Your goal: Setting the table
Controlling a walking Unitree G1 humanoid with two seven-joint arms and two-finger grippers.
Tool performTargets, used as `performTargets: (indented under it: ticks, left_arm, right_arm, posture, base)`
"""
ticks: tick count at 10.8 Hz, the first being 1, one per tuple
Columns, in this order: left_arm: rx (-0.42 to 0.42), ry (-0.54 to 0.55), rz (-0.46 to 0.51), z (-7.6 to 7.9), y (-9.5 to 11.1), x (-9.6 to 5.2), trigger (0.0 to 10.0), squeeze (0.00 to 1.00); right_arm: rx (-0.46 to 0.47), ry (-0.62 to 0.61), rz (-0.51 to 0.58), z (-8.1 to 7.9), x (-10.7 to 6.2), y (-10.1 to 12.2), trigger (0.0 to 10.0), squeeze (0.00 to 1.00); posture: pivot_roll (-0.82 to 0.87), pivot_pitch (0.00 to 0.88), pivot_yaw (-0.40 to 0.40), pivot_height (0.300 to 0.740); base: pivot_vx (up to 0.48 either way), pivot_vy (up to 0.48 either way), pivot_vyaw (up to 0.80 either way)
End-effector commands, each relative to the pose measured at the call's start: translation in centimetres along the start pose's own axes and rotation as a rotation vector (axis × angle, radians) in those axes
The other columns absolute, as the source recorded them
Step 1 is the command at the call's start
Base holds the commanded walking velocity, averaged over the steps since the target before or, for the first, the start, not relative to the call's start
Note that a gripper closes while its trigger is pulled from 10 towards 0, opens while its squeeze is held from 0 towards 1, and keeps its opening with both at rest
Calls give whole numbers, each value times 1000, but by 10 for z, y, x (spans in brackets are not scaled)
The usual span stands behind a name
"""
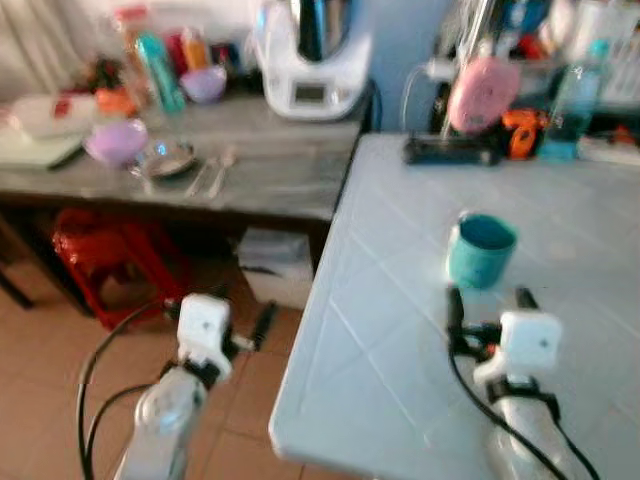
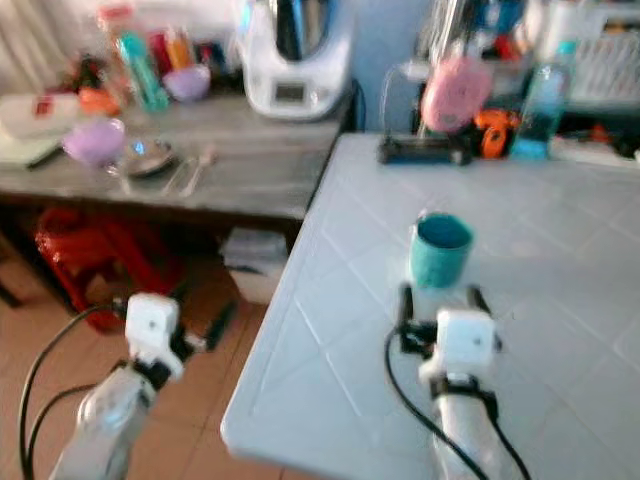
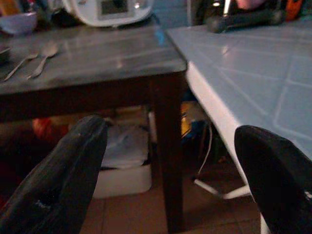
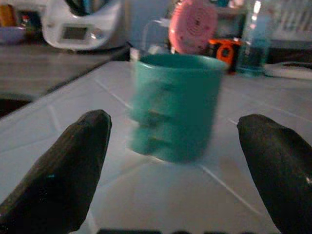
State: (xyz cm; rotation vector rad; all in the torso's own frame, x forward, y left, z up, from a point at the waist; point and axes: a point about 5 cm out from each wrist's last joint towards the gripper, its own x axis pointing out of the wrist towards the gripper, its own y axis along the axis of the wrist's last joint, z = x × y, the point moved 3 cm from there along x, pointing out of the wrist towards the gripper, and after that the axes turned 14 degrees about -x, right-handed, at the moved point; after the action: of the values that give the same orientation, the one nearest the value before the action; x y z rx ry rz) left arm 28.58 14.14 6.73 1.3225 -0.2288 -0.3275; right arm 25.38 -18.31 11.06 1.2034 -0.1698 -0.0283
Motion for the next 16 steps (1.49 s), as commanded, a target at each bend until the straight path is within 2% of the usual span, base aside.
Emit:
performTargets:
  ticks: [1,3,4,5,6,8,9,13,16]
  left_arm:
    - [9,-27,-16,3,-3,0,10000,0]
    - [-9,-66,-35,6,-6,-1,10000,0]
    - [9,-119,-30,10,-5,0,10000,0]
    - [-11,-196,-23,16,-4,-1,10000,0]
    - [-85,-269,-29,22,-2,-3,10000,0]
    - [-97,-323,-40,25,0,-4,10000,0]
    - [-95,-399,-69,31,-1,-6,10000,0]
    - [-57,-438,-65,35,7,-11,10000,0]
    - [-59,-441,-60,40,11,-11,10000,0]
  right_arm:
    - [3,-6,-14,1,-2,-3,10000,0]
    - [11,-1,-25,-2,-3,-5,10000,0]
    - [15,2,-35,-3,-3,-6,10000,0]
    - [14,-3,-51,-4,0,-8,10000,0]
    - [11,-9,-69,-5,7,-10,10000,0]
    - [28,-7,-82,-9,16,-10,10000,0]
    - [36,8,-76,-16,25,-6,10000,0]
    - [38,28,-94,-31,43,0,10000,0]
    - [14,-28,-116,-17,47,-5,10000,0]
  posture:
    - [32,0,102,740]
    - [31,0,102,740]
    - [32,0,102,740]
    - [31,0,101,740]
    - [32,0,100,740]
    - [34,0,97,740]
    - [37,0,94,740]
    - [42,0,85,740]
    - [45,0,84,740]
  base:
    - [0,0,0]
    - [0,0,0]
    - [0,0,0]
    - [0,0,0]
    - [0,0,0]
    - [0,0,0]
    - [0,0,0]
    - [0,0,0]
    - [0,0,0]
